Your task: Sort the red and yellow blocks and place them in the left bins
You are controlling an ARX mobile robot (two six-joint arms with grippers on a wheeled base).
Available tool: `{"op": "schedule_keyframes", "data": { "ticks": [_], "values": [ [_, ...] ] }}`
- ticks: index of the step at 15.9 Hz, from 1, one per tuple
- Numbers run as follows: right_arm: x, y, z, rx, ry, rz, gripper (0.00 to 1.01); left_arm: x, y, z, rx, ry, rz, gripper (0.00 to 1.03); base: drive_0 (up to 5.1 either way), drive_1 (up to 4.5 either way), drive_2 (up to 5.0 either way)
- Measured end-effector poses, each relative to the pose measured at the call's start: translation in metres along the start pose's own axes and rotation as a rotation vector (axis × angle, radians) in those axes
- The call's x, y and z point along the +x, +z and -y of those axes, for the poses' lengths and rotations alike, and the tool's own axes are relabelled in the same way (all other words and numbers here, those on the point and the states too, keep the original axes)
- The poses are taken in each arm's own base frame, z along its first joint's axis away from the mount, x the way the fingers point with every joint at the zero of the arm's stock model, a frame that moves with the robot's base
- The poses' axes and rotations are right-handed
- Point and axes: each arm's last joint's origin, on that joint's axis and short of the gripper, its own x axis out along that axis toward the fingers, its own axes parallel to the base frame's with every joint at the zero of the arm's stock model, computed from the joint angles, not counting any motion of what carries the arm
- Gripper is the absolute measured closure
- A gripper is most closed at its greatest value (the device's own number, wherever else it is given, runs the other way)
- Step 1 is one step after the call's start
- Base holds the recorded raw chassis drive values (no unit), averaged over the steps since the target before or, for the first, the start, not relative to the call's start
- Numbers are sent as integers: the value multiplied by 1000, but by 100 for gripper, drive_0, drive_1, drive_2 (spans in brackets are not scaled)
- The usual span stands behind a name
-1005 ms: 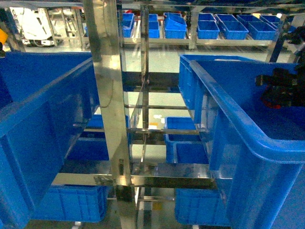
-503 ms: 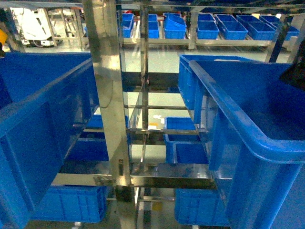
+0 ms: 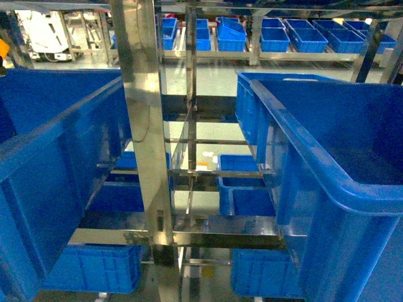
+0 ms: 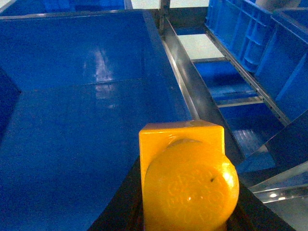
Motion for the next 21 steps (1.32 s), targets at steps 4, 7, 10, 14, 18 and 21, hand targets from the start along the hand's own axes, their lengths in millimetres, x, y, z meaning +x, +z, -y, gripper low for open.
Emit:
{"op": "schedule_keyframes", "data": {
  "ticks": [4, 7, 10, 14, 18, 21],
  "values": [
    [-53, -14, -13, -51, 53, -11, 3, 0, 0, 0, 0, 0, 0, 75, 0, 0, 0],
    [-52, -14, -13, -52, 53, -11, 3, 0, 0, 0, 0, 0, 0, 75, 0, 0, 0],
    [-48, -15, -11, -46, 49, -30, 3, 1, -2, -4, -1, 36, -20, 75, 0, 0, 0],
    [-49, -15, -11, -48, 50, -27, 3, 33, -21, -18, 17, 74, -152, 75, 0, 0, 0],
    [-49, -15, -11, -47, 50, -27, 3, 84, -10, -47, 99, 164, -143, 75, 0, 0, 0],
    [-49, -15, -11, -47, 50, -27, 3, 140, -18, -86, 185, 272, -218, 75, 0, 0, 0]
  ]
}}
